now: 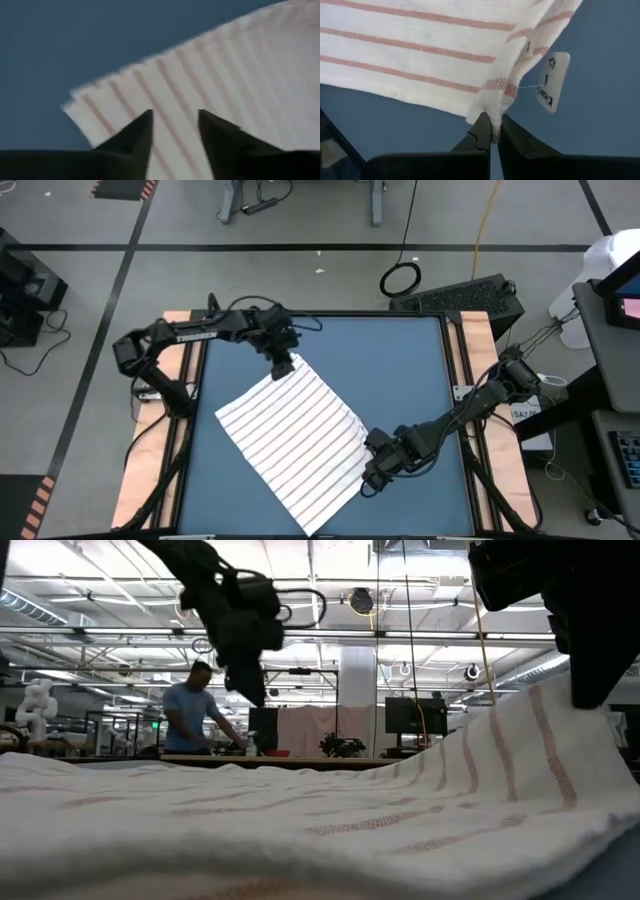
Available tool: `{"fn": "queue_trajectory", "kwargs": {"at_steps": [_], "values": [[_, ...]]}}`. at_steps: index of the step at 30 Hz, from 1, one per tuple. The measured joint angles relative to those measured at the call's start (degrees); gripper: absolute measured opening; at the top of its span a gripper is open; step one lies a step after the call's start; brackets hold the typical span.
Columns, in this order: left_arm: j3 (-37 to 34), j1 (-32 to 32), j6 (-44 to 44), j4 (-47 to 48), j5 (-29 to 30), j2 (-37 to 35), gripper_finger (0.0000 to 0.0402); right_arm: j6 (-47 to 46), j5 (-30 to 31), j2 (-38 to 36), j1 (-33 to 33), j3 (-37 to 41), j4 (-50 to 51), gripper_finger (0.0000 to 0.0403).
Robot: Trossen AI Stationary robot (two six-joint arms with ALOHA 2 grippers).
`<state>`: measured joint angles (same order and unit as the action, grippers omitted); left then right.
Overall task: Roll towel
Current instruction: Fold the white towel
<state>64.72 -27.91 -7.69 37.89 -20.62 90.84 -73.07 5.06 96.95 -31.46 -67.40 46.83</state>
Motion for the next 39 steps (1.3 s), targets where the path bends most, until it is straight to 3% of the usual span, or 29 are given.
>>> {"fn": "queue_trajectory", "kwargs": {"at_steps": [3,6,20,29,34,39], "values": [[-0.15,-1.40,-5.82,-3.39,4.71,3.45,0.0232,-1.18,0.00,0.00,-0.02,0.00,-0.08,0.0006],[-0.13,-3.50,-12.93,-3.66,5.30,6.97,0.0254,-2.81,0.14,0.00,-0.17,0.00,-0.09,0.0006],[-0.06,-7.71,-31.41,-10.38,2.35,15.15,0.0199,-4.45,1.24,0.02,-0.31,0.00,-0.20,0.0006],[0.21,-6.98,-32.08,-13.52,2.78,18.72,0.0199,-4.09,0.82,0.02,-0.31,0.00,-0.35,0.0006],[4.80,-6.32,-31.43,-6.75,3.99,18.44,0.0199,-4.18,0.39,0.02,-0.54,0.00,-0.84,0.0006],[7.17,-6.47,-32.00,-7.59,5.51,19.37,0.0199,-4.08,0.62,0.02,-0.61,0.00,-1.77,0.0006]]}}
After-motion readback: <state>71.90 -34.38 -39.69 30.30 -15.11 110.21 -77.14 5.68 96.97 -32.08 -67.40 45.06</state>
